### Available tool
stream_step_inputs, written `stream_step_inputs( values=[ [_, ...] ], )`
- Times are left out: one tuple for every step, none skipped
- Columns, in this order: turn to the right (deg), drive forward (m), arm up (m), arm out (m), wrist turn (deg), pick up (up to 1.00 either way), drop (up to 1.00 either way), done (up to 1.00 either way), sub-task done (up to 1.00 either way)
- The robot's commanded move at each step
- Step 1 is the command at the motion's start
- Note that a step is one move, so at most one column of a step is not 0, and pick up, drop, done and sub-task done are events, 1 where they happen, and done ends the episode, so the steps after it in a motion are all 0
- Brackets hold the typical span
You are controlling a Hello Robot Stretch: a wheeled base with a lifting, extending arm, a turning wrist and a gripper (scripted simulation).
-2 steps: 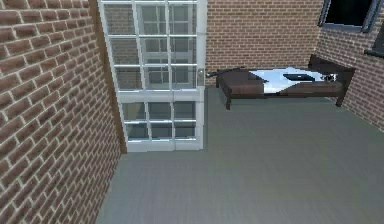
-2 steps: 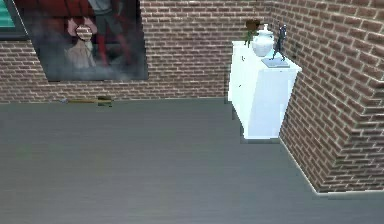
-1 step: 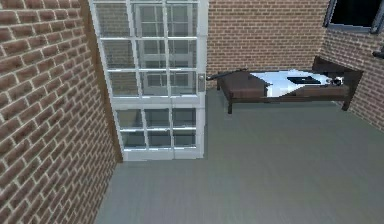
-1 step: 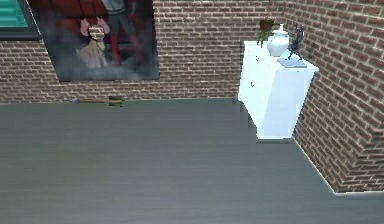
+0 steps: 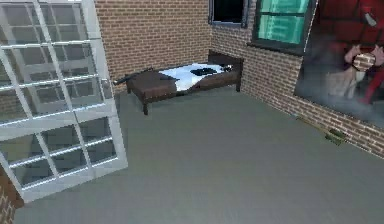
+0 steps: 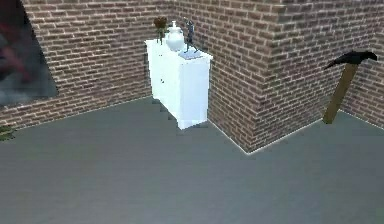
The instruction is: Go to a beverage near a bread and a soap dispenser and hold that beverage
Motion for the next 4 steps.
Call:
stream_step_inputs(
  values=[
    [0.0, 1.00, 0.00, 0.00, 0.0, 0.00, 0.00, 0.00, 0.00],
    [3.0, 0.00, 0.00, 0.00, 0.0, 0.00, 0.00, 0.00, 0.00],
    [0.0, 0.55, 0.00, 0.00, 0.0, 0.00, 0.00, 0.00, 0.00],
    [-24.0, 0.00, 0.00, 0.00, 0.0, 0.00, 0.00, 0.00, 0.00]
  ],
)
